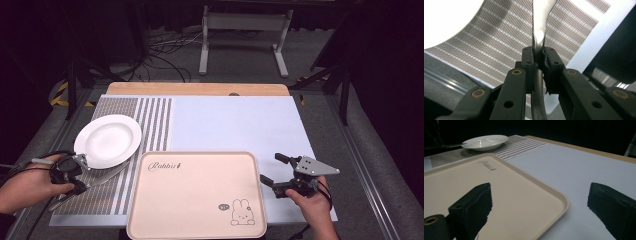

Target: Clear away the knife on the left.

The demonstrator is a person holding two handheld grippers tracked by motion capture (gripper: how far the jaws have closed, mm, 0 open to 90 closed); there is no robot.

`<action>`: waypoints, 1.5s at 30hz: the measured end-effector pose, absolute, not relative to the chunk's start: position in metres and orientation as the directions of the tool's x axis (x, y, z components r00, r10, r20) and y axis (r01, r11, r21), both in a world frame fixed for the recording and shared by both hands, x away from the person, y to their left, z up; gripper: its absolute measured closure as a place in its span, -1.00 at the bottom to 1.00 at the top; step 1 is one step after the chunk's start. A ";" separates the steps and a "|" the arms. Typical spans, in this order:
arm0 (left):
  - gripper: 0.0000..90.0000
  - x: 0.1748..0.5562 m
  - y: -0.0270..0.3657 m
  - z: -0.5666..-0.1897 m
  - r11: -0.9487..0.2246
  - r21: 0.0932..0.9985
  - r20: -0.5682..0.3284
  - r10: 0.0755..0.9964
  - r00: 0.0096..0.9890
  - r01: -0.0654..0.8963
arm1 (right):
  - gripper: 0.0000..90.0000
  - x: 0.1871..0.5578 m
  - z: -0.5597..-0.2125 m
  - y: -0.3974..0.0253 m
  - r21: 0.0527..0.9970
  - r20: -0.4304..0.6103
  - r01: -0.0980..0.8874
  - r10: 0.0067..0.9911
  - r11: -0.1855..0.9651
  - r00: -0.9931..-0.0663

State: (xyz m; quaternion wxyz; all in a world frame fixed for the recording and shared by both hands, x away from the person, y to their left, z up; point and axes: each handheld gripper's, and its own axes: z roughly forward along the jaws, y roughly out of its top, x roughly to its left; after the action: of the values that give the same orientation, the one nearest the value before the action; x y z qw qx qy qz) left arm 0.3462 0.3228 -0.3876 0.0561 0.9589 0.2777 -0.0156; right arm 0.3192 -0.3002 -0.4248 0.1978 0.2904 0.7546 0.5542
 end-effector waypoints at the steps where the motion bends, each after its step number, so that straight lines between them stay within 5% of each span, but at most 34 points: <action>1: 0.78 0.346 0.322 -0.387 -0.833 0.107 -0.067 0.539 0.840 0.543 | -0.86 0.319 -0.425 -0.300 0.951 0.023 0.220 0.658 0.217 -0.753; 8: 0.78 0.348 0.318 -0.379 -0.725 0.140 -0.115 0.664 0.739 0.674 | -0.85 0.320 -0.426 -0.300 0.948 0.016 0.222 0.661 0.229 -0.750; 18: 0.78 0.343 0.305 -0.373 -0.663 0.173 -0.202 0.700 0.685 0.729 | -0.86 0.320 -0.426 -0.300 0.947 0.015 0.223 0.664 0.230 -0.748; 45: 0.78 0.335 0.246 -0.374 -0.661 0.251 -0.337 0.625 0.704 0.707 | -0.86 0.319 -0.425 -0.302 0.949 0.021 0.222 0.661 0.222 -0.750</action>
State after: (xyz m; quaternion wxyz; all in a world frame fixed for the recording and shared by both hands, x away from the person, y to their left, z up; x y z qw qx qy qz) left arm 0.3352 0.2457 -0.3741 0.1843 0.9044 0.3683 -0.1113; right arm 0.3191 -0.3024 -0.4249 0.1991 0.2920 0.7560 0.5510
